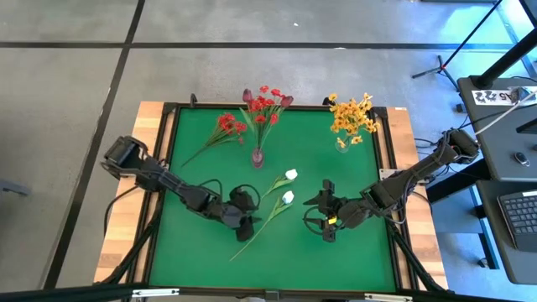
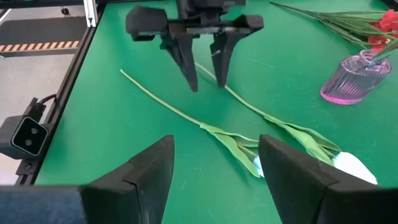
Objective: Sort flowers into vase by color
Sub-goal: Put the bottom white tulip into the transparent vase
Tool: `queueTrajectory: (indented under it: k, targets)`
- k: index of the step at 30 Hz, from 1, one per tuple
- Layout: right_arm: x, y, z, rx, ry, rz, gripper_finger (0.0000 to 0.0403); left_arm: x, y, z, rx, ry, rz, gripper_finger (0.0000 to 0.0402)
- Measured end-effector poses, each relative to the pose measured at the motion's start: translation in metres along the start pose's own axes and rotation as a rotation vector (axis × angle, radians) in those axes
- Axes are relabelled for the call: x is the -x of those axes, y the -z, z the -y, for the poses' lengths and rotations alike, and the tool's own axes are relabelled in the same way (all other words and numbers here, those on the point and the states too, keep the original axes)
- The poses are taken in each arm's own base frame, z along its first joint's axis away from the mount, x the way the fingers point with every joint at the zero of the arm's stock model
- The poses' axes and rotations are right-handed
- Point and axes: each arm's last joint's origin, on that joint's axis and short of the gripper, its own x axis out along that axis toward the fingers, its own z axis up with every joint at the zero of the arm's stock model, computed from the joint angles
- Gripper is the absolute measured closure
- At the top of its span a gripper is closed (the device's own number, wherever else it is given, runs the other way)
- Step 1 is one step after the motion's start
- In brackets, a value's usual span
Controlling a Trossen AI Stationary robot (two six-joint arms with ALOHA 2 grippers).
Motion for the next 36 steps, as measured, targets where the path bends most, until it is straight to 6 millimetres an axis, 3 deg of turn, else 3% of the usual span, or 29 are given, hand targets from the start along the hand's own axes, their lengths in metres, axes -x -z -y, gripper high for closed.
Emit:
queueTrajectory:
  k: [10,17,29,36]
  targets:
    - [0.000,0.001,0.001,0.011,0.006,-0.012,0.0171,-0.034,-0.006,0.028,-0.121,-0.023,-0.087,0.0209]
    - [0.000,0.001,0.001,0.012,0.007,-0.014,0.0171,-0.048,-0.008,0.024,-0.154,-0.189,-0.177,0.0209]
    - [0.000,0.001,0.001,0.014,0.029,-0.005,0.0171,-0.050,-0.007,0.023,-0.083,-0.177,-0.227,0.0211]
    - [0.000,0.001,0.001,0.014,0.029,-0.005,0.0171,-0.048,-0.005,0.020,-0.090,-0.205,-0.261,0.0261]
